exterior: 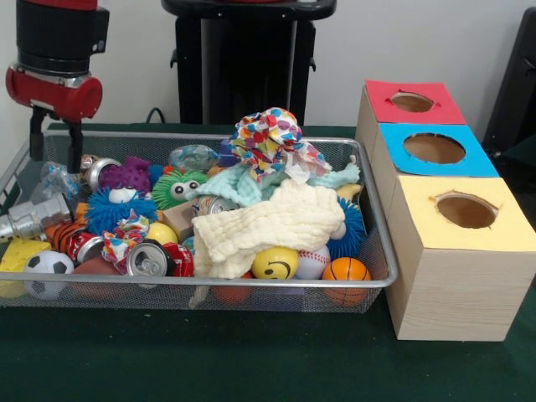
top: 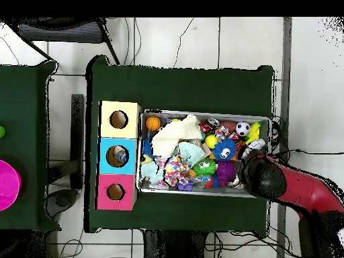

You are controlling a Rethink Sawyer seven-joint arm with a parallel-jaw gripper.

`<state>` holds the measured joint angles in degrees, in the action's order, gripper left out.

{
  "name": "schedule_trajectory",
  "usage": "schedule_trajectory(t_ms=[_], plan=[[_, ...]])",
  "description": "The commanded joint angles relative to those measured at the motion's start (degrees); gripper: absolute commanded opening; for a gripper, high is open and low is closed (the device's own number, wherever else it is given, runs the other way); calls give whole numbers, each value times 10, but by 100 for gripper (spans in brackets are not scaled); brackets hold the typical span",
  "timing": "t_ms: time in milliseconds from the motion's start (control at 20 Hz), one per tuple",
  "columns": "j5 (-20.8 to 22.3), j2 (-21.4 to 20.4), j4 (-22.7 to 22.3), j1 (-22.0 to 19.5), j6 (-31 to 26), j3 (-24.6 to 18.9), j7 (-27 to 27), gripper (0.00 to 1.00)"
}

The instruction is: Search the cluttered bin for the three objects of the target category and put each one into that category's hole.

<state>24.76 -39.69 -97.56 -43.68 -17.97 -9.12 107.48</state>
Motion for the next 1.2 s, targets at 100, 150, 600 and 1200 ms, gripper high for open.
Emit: schedule_trajectory(t_ms=[100,150,600,1200], plan=[[55,11,33,-31,-103,-88,-156,100],[59,11,35,-33,-108,-91,-159,100],[87,66,59,-48,-132,-113,-148,100],[119,85,78,-39,-155,-105,-140,100]])
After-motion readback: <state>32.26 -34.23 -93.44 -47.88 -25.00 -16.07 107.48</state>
